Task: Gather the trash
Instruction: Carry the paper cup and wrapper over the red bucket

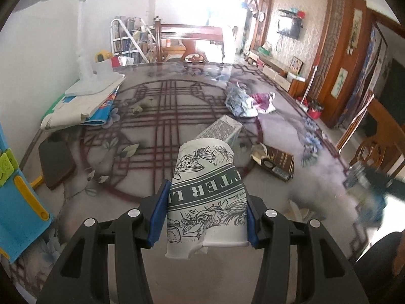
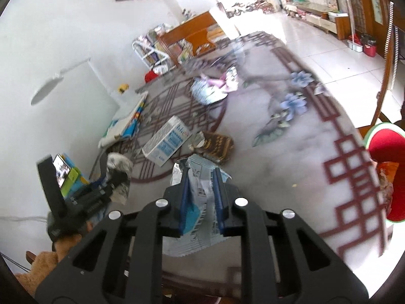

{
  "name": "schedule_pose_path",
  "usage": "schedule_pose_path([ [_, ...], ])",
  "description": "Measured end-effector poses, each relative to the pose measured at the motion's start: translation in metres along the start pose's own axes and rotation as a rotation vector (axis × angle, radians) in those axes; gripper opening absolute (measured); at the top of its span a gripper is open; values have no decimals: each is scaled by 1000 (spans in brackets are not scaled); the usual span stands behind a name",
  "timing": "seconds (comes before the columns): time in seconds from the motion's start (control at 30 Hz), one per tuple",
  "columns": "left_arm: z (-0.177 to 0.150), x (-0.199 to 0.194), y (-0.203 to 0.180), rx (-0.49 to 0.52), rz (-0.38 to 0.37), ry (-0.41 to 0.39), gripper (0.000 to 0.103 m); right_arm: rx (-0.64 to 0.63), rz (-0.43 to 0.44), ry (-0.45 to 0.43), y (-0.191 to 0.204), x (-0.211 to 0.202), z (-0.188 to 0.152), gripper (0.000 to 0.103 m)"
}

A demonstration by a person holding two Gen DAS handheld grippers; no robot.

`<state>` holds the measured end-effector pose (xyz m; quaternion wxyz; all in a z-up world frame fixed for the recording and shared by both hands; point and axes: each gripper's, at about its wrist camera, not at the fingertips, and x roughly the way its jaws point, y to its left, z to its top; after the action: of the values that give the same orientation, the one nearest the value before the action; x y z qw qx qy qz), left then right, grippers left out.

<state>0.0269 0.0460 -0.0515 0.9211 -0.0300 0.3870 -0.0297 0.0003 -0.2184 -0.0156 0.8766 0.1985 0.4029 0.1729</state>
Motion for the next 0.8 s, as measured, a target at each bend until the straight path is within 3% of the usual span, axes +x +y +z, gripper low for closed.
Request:
schedule_pose_path([
  [0.13, -9, 2, -19, 16, -26, 19, 48, 45, 4, -53, -20, -22, 7, 19],
  [0.3, -15, 6, -60, -7, -147, 58, 48, 100, 7, -136, -50, -54, 16, 19],
  [0.57, 14, 10, -167, 85, -346, 56, 48, 224, -43, -240, -119, -100, 20, 19],
  [0.8, 30, 29, -270, 194, -495, 97, 48, 349, -179, -327, -195, -136, 15, 19],
])
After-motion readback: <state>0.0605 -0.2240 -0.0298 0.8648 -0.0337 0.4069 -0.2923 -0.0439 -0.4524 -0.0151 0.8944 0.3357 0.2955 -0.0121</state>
